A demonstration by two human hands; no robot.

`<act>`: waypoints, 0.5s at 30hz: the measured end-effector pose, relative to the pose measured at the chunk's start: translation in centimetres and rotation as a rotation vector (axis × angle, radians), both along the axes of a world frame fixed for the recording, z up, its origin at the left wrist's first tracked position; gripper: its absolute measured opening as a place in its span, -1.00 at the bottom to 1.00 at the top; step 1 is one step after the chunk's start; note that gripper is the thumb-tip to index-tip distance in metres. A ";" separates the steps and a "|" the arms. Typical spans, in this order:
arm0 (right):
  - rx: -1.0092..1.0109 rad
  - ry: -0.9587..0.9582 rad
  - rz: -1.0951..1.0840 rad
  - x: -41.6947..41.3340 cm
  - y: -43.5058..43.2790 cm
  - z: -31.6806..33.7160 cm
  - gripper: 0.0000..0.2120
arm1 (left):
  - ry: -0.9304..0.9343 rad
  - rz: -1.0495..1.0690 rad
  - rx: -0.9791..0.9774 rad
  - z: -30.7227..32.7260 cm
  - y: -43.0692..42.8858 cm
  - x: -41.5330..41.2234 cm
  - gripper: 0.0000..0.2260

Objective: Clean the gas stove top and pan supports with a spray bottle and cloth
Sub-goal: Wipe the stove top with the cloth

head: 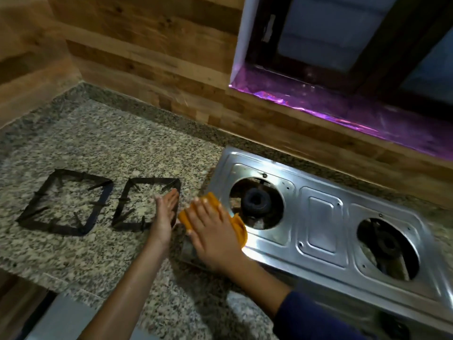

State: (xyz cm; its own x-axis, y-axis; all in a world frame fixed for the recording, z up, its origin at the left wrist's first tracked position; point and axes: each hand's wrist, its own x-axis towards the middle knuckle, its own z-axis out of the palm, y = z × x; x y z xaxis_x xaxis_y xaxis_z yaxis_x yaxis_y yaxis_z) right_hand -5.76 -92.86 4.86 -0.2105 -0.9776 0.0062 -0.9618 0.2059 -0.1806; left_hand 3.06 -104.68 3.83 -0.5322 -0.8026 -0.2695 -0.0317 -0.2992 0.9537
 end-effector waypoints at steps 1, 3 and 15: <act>-0.001 0.027 0.024 0.1 1.3 -0.1 -0.45 | -0.060 -0.037 -0.061 0.3 0.0 -0.7 -0.41; -0.001 0.056 0.020 -0.5 4.2 -0.1 -0.46 | -0.199 -0.158 -0.249 1.2 0.6 -2.0 -0.50; 0.049 0.064 -0.999 -10.8 26.9 0.6 -0.37 | -0.558 -0.534 -1.091 -1.4 2.1 -3.9 -0.43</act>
State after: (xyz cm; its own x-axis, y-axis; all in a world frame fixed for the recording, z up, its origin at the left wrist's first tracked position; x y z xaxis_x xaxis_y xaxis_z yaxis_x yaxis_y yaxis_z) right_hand -16.55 -65.95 5.48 -0.9358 -0.3524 0.0104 -0.3515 0.9304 -0.1040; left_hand -0.80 -102.61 2.45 -0.8755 -0.4749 0.0890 -0.3671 0.7736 0.5165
